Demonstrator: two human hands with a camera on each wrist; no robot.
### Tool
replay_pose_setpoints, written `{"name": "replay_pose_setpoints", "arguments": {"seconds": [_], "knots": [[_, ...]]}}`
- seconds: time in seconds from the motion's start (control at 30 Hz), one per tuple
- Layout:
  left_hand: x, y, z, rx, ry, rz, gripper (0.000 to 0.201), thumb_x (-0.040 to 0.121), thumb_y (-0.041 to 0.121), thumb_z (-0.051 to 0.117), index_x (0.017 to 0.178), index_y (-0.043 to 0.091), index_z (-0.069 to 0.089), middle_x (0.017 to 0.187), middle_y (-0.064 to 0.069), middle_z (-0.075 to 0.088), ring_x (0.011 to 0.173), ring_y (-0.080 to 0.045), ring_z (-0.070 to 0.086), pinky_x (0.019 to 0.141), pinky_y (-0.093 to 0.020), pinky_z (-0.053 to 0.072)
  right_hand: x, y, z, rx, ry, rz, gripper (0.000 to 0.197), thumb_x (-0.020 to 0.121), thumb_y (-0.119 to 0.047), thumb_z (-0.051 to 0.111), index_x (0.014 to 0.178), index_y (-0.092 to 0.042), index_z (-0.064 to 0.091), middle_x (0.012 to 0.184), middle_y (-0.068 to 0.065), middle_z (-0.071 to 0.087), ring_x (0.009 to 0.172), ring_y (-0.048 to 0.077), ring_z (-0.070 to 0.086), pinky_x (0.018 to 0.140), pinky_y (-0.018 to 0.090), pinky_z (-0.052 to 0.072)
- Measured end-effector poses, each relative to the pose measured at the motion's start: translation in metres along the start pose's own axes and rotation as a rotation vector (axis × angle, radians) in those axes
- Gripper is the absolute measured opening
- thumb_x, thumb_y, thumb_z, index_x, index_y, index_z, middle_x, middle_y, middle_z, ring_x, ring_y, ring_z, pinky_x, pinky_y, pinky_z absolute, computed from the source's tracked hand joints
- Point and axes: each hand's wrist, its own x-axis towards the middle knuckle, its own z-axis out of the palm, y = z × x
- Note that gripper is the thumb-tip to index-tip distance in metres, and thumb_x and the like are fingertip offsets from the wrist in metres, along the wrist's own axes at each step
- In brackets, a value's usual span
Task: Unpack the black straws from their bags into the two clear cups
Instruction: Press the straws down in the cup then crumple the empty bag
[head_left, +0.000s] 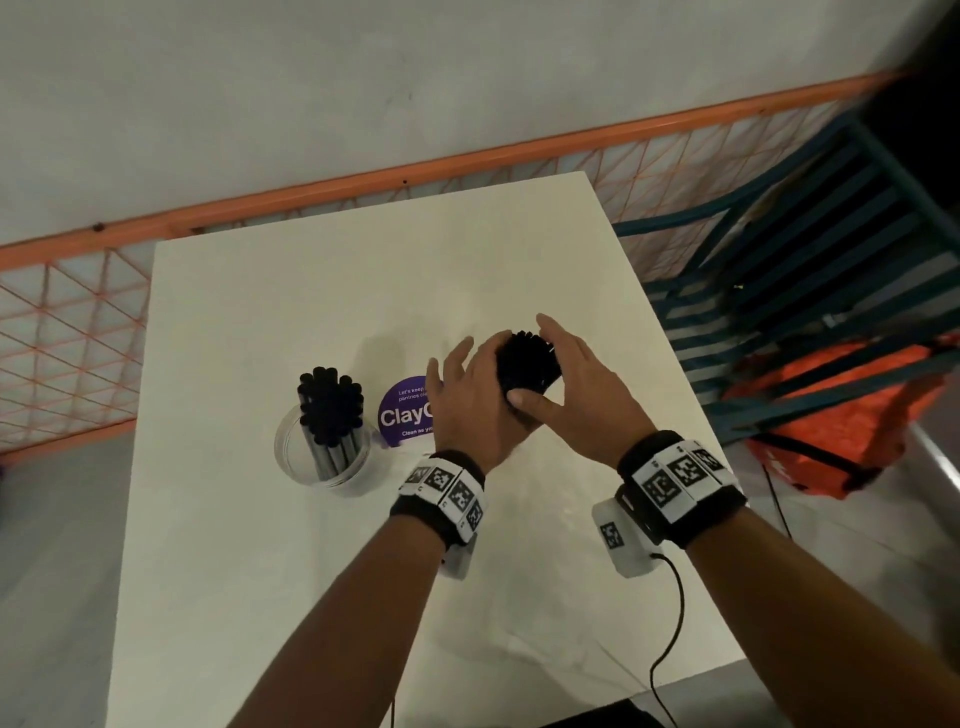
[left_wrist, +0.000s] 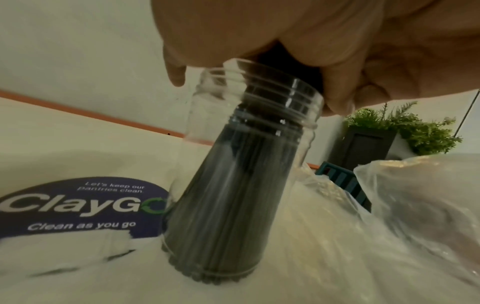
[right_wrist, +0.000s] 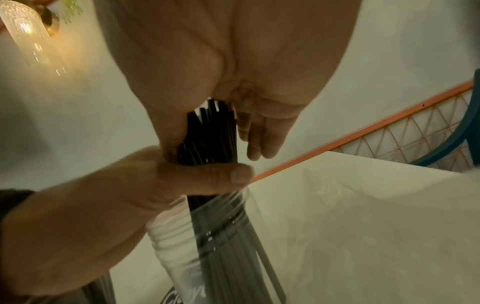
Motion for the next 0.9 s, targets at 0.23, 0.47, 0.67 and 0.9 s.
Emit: {"name": "replay_pose_setpoints", "arguments": {"seconds": [0.23, 0.47, 0.67, 0.9], "knots": [[0.004, 0.003, 0.0, -0.008, 0.103, 0.056, 0.061, 0.069, 0.035, 0.067, 0.126, 0.014, 0.059, 0.123, -0.005, 0.068, 0.127, -0.034, 0.054, 0.108, -0.062, 0.036, 0.004, -0.002, 0.011, 0.148, 0.03, 0.01, 0.069, 0.094, -0.035, 0.057, 0.151, -0.018, 0.022, 0.149, 0.005, 0.035, 0.129, 0.018, 0.045, 0.101, 0.024, 0.038], [0.002, 0.0, 0.003, 0.005, 0.052, 0.061, 0.074, 0.067, 0.038, 0.076, 0.134, 0.018, 0.052, 0.128, -0.001, 0.066, 0.137, -0.033, 0.045, 0.114, -0.064, 0.024, 0.004, 0.001, 0.011, 0.093, 0.107, 0.045, 0.085, 0.083, -0.053, 0.065, 0.15, -0.024, 0.022, 0.149, 0.004, 0.039, 0.129, 0.018, 0.047, 0.101, 0.034, 0.045], [0.001, -0.004, 0.004, 0.069, -0.023, 0.067, 0.074, 0.076, 0.046, 0.065, 0.144, 0.025, 0.043, 0.141, 0.007, 0.057, 0.145, -0.027, 0.034, 0.12, -0.058, 0.015, 0.007, -0.007, 0.017, -0.06, 0.12, 0.043, 0.09, 0.078, -0.077, 0.048, 0.148, -0.028, 0.018, 0.148, 0.003, 0.039, 0.125, 0.023, 0.053, 0.092, 0.046, 0.053], [0.001, -0.005, 0.007, 0.026, 0.07, 0.04, 0.073, 0.069, 0.052, 0.067, 0.135, 0.024, 0.053, 0.129, 0.005, 0.065, 0.134, -0.029, 0.047, 0.114, -0.06, 0.025, 0.013, -0.001, 0.012, -0.05, 0.062, 0.059, 0.092, 0.072, -0.084, 0.043, 0.145, -0.029, 0.029, 0.147, -0.002, 0.045, 0.124, 0.021, 0.054, 0.097, 0.046, 0.05]]}}
